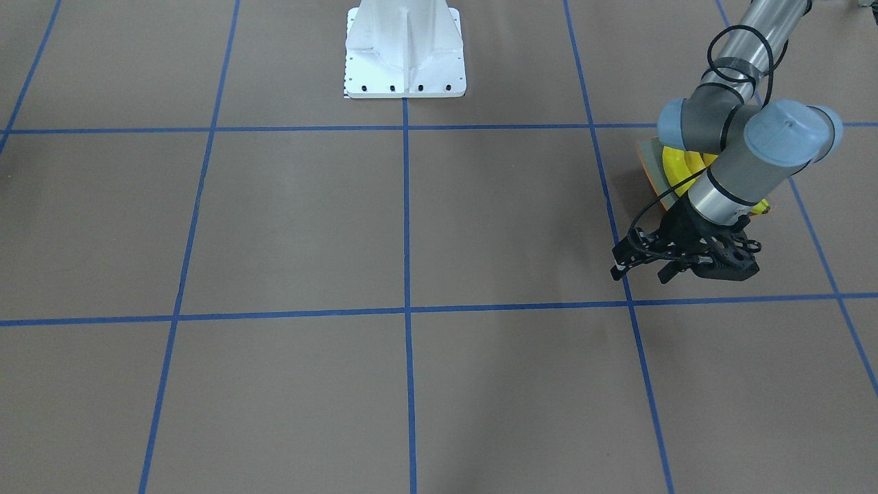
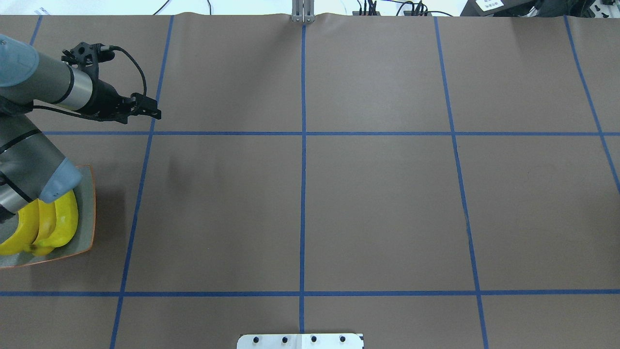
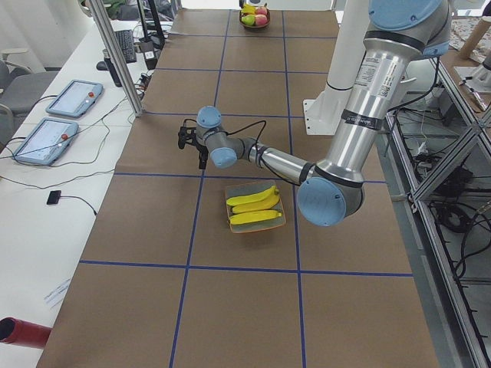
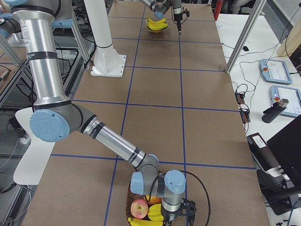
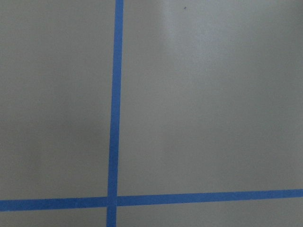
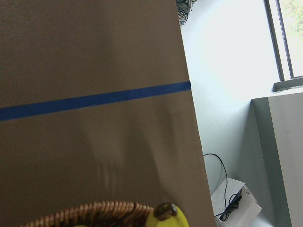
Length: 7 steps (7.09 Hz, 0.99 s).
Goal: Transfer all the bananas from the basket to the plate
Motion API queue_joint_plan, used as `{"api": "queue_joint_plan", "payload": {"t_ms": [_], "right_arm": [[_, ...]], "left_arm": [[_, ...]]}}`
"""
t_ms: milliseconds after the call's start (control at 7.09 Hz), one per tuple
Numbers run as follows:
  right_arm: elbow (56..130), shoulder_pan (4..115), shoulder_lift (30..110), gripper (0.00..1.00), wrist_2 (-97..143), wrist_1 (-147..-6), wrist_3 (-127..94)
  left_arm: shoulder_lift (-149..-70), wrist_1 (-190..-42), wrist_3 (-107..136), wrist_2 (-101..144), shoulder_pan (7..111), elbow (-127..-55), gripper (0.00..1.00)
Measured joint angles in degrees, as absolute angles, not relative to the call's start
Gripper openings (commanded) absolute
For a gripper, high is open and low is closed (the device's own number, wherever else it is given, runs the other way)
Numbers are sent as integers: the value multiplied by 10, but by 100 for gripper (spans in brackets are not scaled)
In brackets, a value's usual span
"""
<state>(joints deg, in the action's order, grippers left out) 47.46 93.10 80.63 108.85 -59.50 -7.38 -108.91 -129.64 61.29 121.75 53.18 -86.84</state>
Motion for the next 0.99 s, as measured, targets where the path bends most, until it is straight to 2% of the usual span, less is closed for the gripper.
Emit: {"api": "queue_joint_plan", "payload": {"t_ms": [141,988], "right_arm": [[474,931,807,71,1089,-595,-74],[473,930,814,71,1094,-595,-74]], "left_arm": [[-1089,-1296,612,1218,532,-868,100],[-1089,-1296,609,1218,532,-865,100]]}}
